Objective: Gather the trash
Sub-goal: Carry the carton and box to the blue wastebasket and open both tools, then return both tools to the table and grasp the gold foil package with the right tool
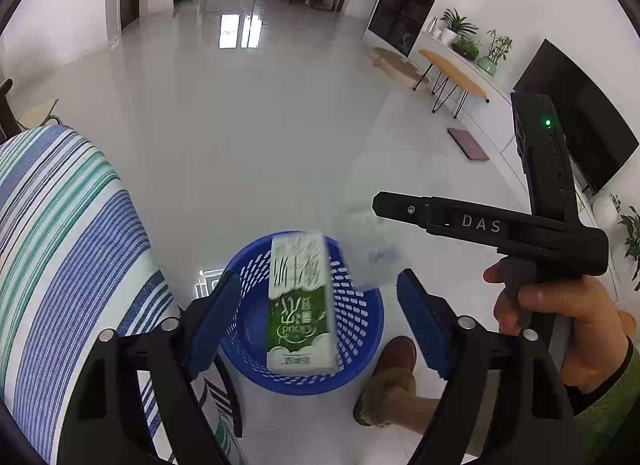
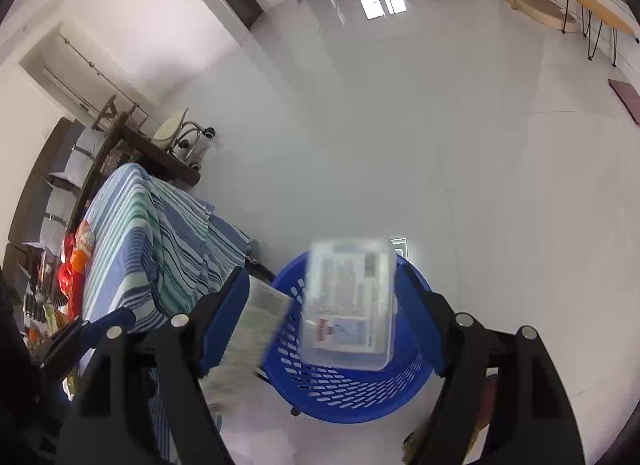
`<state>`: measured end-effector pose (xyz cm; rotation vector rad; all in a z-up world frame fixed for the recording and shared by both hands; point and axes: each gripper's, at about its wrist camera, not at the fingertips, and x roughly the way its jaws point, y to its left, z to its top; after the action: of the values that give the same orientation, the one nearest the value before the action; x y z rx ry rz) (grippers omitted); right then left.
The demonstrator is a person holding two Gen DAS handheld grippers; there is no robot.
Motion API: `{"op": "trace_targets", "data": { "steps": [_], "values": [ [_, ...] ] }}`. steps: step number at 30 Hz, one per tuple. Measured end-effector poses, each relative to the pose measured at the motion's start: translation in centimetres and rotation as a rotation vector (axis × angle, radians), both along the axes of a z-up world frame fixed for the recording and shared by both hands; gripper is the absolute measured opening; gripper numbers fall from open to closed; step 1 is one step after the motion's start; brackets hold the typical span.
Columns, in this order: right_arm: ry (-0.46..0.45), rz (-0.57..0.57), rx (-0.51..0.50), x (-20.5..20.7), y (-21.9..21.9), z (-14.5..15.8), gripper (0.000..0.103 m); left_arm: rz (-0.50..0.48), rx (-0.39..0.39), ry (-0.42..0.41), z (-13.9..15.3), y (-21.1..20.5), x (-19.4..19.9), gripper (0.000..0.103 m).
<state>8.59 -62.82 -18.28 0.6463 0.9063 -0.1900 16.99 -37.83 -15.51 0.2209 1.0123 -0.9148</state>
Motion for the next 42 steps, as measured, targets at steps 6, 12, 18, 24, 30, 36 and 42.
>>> {"op": "trace_targets", "data": {
  "steps": [6,12,18,24,30,36,42],
  "values": [
    [-0.125,-0.024,-0.123,-2.2,1.4,4.4,0.083,0.018,-0.102,-0.085,4.4,2.8,-1.5,0.098],
    [-0.222,-0.014,-0.263,-3.9,5.9,7.3,0.098,0.08,-0.182,-0.151,6.6,8.6,-5.0,0.098],
    [-0.237,0.048,-0.36,-4.2,11.8,7.7,0.098,0.156,-0.147,-0.156,4.6,15.7,-8.3,0.098],
    [-0.21,0.252,-0.387,-3.3,20.9,6.0,0.098,0.236,-0.087,-0.137,3.0,24.6,-10.7,0.098],
    [-0.216,0.384,-0.422,-2.4,28.1,4.5,0.098,0.402,0.012,-0.172,2.2,34.2,-8.9,0.098],
    [-0.203,0.452,-0.428,-1.8,32.0,3.4,0.098,0.607,0.117,-0.183,1.2,42.7,-3.4,0.098],
    [-0.185,0.535,-0.387,-1.7,35.9,3.6,0.098,0.636,0.146,-0.128,-0.2,46.2,0.1,0.098]
  ]
}}
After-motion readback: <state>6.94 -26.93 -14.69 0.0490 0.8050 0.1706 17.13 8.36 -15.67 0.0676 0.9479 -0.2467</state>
